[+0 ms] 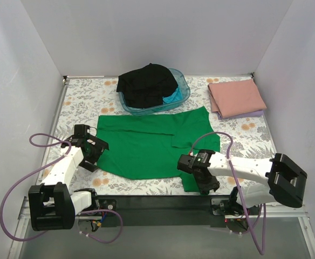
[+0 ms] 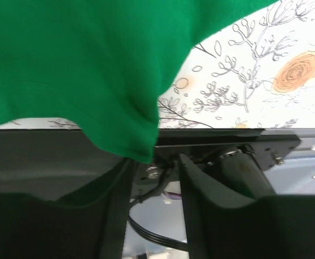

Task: Fold and stack the t-shirts
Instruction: Fold the tshirt

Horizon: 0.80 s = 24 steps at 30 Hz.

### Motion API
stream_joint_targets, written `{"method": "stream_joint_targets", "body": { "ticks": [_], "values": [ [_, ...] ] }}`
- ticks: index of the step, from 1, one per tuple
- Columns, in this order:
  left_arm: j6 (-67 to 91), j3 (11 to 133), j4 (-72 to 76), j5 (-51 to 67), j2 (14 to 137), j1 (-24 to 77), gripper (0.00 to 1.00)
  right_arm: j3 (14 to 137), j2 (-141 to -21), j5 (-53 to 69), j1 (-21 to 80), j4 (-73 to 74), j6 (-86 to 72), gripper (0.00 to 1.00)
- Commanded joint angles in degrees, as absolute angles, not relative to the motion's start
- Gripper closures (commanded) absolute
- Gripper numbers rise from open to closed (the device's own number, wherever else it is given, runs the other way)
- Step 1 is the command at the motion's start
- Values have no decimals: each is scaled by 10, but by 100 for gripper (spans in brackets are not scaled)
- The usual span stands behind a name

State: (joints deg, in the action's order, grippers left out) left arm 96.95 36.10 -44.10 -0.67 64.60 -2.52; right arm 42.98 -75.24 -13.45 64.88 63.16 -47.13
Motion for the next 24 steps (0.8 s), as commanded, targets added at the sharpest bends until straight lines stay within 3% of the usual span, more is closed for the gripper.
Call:
{"method": "stream_joint_targets", "body": {
  "ticks": [1, 7, 11, 14, 24],
  "values": [
    [972, 377, -442, -16, 654, -27, 6, 453, -763, -133, 648, 678, -479, 52],
    [976, 385, -442, -28, 656, -27, 5, 522, -711, -171, 605, 630, -483, 2],
    [978, 379, -431, -25, 671, -27, 4, 451, -650, -59, 461, 475, -427, 1],
    [971, 365, -402, -1, 686, -27, 4, 406, -617, -41, 393, 419, -411, 2],
    [1004, 350, -339, -36, 792, -41, 4, 358, -714, 41, 327, 249, -326, 2]
  ]
}}
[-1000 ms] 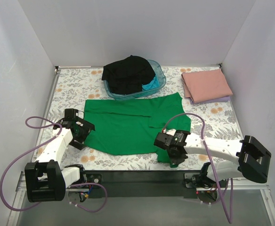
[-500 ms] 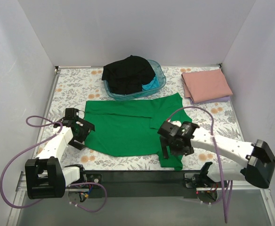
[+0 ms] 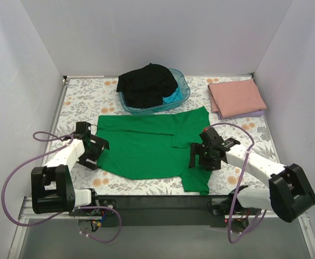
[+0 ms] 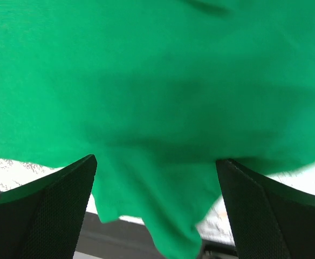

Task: Fold and stack the t-shirts
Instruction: Fold the tshirt

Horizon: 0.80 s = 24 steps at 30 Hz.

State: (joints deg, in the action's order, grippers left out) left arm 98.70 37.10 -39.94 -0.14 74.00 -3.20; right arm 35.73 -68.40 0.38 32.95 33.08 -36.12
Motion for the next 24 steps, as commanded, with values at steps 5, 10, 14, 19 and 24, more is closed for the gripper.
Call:
{"method": "stream_joint_targets", "body": {
  "ticks": [5, 10, 14, 19, 24],
  "values": [
    [998, 369, -312, -33, 864, -85, 4, 369, -772, 98, 328, 196, -303, 2],
    [994, 396, -292, -31, 921, -134, 4, 390, -794, 125, 333, 164, -290, 2],
    [989, 432, -286, -22, 943, -153, 4, 415, -815, 90, 339, 186, -295, 2],
    [979, 461, -309, -32, 929, -165, 4, 440, -836, -108, 312, 324, -340, 2],
    [975, 470, -329, -26, 888, -168, 4, 403, -794, -137, 249, 371, -341, 2]
  ]
}}
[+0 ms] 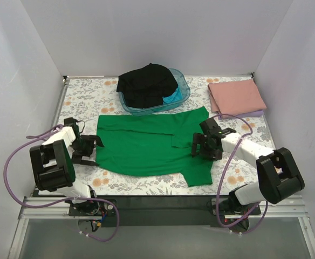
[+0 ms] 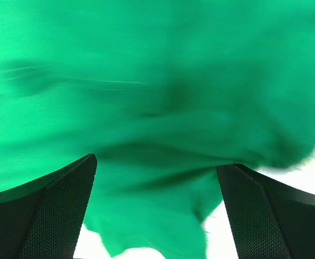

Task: Fold and stack the t-shirts
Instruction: Fold the tshirt

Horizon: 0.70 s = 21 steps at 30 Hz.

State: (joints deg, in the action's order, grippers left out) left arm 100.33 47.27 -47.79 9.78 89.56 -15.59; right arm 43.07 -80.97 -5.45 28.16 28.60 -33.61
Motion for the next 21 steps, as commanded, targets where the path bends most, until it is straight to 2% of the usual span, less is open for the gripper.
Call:
{"method": "stream_joint_targets", "body": {
  "ticks": [1, 8, 16, 21],
  "values": [
    [976, 469, -330, -19, 878, -168, 4, 404, -782, -127, 246, 370, -329, 1],
    [984, 477, -386, -4, 784, -167, 4, 452, -669, -42, 247, 368, -280, 2],
    [979, 433, -434, 17, 675, -168, 4, 369, -543, 84, 271, 356, -297, 2],
    [980, 339, -406, 71, 607, -168, 4, 323, -539, 76, 334, 352, -342, 2]
  ]
}}
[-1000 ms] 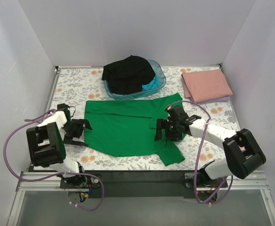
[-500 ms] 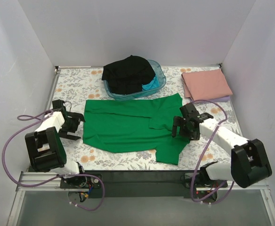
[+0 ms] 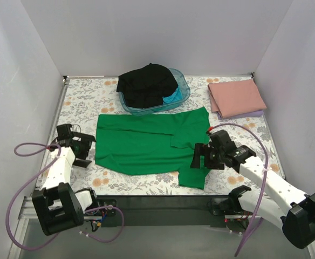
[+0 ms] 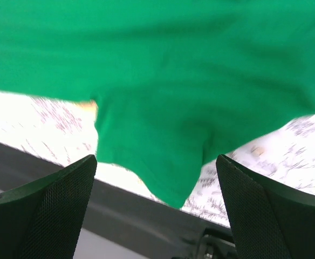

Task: Fold and stack the t-shirts
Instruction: Fold the tshirt

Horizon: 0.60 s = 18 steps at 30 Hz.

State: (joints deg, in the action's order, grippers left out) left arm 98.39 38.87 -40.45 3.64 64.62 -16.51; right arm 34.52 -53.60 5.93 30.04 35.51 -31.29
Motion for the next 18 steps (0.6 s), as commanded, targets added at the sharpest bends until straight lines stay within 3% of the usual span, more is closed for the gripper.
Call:
{"method": "stream_joint_targets", "body": {
  "ticks": [1, 5, 8, 11, 12, 18],
  "values": [
    [976, 328, -401, 87, 599, -167, 4, 312, -549, 64, 345, 353, -352, 1],
    [964, 300, -403, 78, 586, -167, 3, 292, -556, 57, 364, 342, -374, 2],
    [961, 299, -398, 93, 594, -167, 3, 286, -559, 54, 381, 340, -394, 12],
    [962, 294, -394, 89, 598, -167, 3, 292, -559, 43, 400, 346, -417, 46],
    [962, 294, -392, 90, 599, -168, 3, 298, -561, 40, 403, 347, -422, 68],
    [955, 299, -382, 91, 612, -167, 3, 365, -627, 3, 453, 366, -438, 97]
  ]
}}
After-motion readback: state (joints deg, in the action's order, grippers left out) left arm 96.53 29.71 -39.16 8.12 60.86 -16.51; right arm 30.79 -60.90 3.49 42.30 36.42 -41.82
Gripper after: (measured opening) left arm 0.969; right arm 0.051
